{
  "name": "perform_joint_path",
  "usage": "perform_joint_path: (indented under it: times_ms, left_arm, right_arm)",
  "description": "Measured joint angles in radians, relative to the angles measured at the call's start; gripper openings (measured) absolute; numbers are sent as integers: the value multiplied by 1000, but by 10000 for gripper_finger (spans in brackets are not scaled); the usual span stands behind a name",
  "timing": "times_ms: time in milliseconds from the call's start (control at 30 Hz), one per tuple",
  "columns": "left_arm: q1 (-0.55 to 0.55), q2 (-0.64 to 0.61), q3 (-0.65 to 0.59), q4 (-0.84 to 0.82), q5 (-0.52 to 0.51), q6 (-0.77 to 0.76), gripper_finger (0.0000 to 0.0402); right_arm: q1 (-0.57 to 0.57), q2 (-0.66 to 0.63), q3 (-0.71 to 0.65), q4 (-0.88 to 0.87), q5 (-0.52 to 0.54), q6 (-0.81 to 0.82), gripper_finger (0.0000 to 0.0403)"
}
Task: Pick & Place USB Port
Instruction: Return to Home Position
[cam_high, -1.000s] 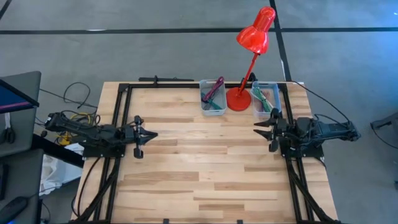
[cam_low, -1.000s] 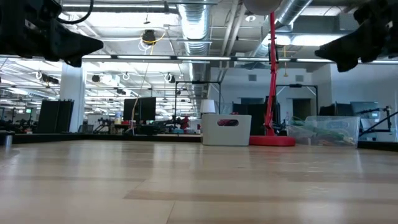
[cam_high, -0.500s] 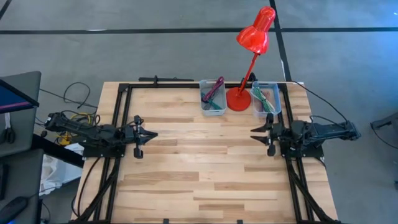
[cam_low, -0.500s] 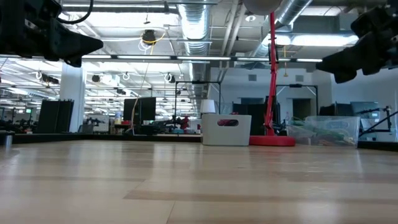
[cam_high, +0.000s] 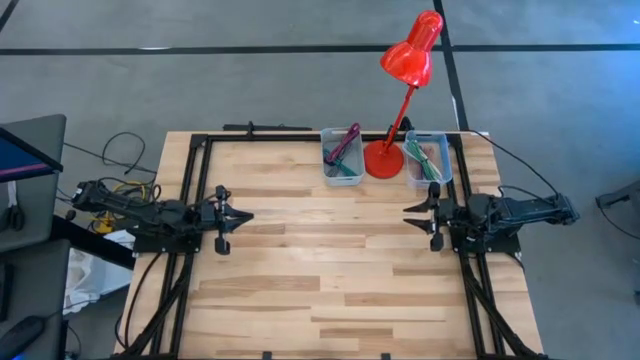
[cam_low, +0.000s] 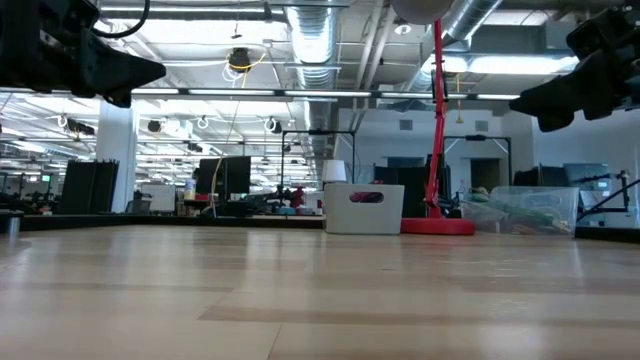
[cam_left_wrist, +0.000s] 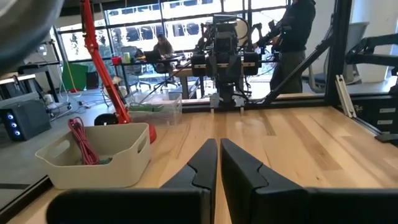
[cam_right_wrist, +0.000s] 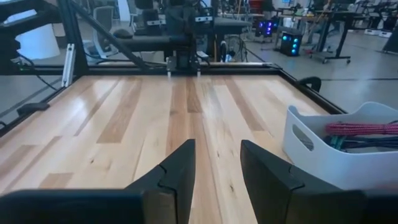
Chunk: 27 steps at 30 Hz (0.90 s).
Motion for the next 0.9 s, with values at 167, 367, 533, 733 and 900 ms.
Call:
perform_joint_path:
  times_ms: [167,367,533,733,900]
  left_arm:
    - [1,0,0,3,0,-22,21]
    - [1,0,0,4,0,8,21]
    - [1,0,0,7,0,5,21]
    - [1,0,0,11,0,5,21]
    - [1,0,0,11,0,4,21]
  right_arm:
    - [0,0,0,-1,18,5,120]
    - [0,0,0,-2,18,7,120]
    - [0,0,0,-2,18,8,120]
    - [0,0,0,-2,19,8,120]
    - [0,0,0,-2,19,8,120]
